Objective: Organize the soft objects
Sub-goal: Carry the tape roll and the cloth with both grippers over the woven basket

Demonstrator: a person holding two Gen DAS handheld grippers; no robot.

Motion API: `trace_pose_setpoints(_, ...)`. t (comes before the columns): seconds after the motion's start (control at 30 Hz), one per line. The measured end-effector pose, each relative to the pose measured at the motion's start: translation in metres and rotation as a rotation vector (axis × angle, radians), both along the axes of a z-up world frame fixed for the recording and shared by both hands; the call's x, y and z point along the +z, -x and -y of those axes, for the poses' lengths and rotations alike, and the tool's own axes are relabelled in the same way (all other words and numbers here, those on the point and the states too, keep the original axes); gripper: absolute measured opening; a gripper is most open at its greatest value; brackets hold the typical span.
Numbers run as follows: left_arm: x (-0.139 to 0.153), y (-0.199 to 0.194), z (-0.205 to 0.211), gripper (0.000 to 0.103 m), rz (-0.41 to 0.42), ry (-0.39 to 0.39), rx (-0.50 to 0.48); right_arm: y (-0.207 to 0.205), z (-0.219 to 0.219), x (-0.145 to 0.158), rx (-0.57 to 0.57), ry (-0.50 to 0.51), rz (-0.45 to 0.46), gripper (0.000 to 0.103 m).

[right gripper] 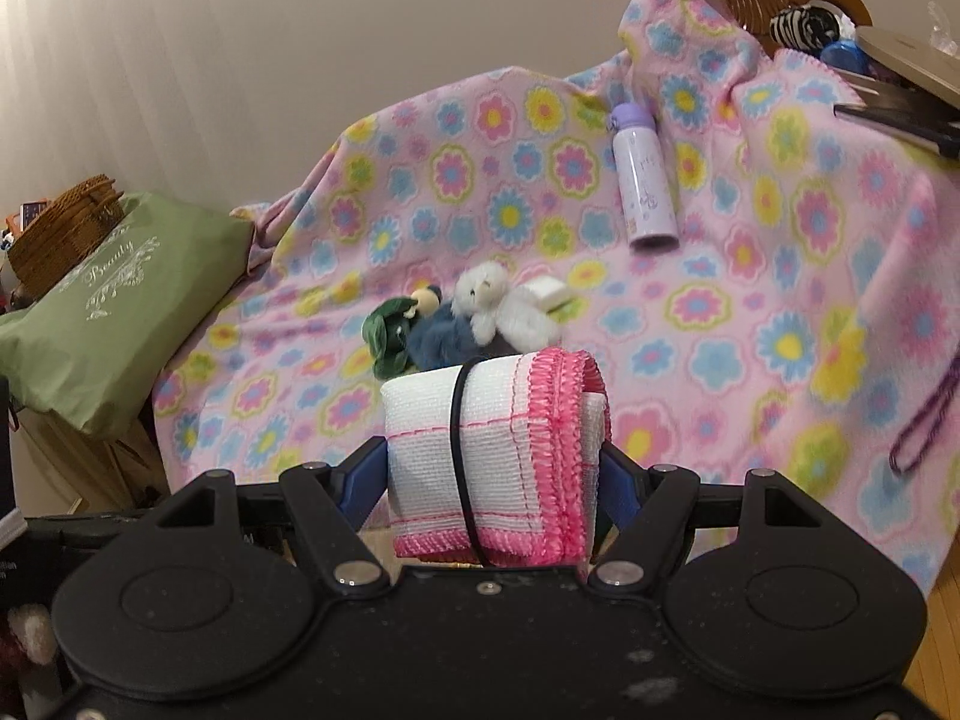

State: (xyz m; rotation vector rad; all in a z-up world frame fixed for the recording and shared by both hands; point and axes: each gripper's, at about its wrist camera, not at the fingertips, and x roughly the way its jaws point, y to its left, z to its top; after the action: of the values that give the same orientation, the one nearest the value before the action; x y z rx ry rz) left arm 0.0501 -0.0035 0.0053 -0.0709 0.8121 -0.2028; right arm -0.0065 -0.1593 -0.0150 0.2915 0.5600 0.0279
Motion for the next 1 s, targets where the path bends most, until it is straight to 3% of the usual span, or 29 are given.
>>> trace_pose_setpoints(0.6, -0.018, 0.017, -0.006, 0.048, -0.061, 0.026, 0.020, 0.011, -0.011, -0.021, 0.018, -0.017, -0.125, 0.072)
trace_pose_setpoints(0.87, -0.019, 0.018, -0.005, 0.048, -0.062, 0.012, 0.029, 0.011, -0.011, -0.020, 0.018, -0.019, -0.126, 0.073)
trace_pose_setpoints(1.0, -0.019, 0.017, -0.006, 0.055, -0.064, 0.013, 0.035, 0.013, -0.012, -0.017, 0.019, -0.010, -0.107, 0.078)
